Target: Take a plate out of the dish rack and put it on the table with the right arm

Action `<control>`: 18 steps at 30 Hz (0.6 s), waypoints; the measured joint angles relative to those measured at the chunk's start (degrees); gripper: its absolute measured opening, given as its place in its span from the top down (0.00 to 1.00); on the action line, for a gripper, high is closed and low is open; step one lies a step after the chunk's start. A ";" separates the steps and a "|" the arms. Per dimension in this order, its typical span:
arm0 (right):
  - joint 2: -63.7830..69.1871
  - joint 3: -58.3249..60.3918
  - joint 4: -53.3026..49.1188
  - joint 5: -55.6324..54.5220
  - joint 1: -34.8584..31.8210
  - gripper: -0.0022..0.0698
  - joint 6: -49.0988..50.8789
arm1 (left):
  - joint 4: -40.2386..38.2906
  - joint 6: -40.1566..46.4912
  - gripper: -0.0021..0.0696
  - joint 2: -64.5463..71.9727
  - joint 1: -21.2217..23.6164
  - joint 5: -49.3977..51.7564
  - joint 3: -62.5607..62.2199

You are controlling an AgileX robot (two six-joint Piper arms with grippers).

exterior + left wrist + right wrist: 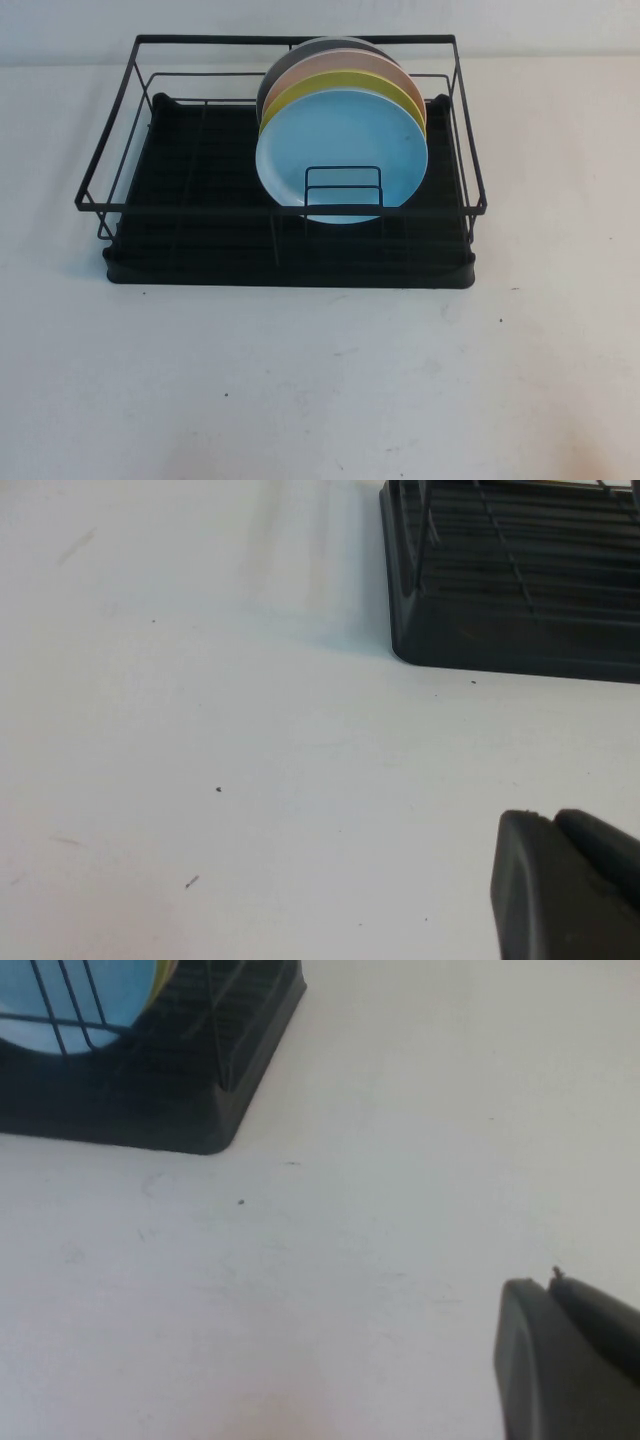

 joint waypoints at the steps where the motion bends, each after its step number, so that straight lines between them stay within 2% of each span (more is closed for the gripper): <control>1: 0.00 0.00 1.38 -0.12 0.00 1.00 0.00 | 0.00 0.00 0.98 0.00 0.00 0.00 0.00; 5: 0.00 0.00 11.05 -1.01 0.00 1.00 0.00 | 0.00 0.00 0.98 0.00 0.00 0.00 0.00; 13: 0.00 0.00 38.04 -7.21 0.00 1.00 0.00 | 0.00 0.00 0.98 0.00 0.00 0.00 0.00; 18: 0.00 0.00 44.96 -9.62 0.00 1.00 0.00 | 0.00 0.00 0.98 0.00 0.00 0.00 0.00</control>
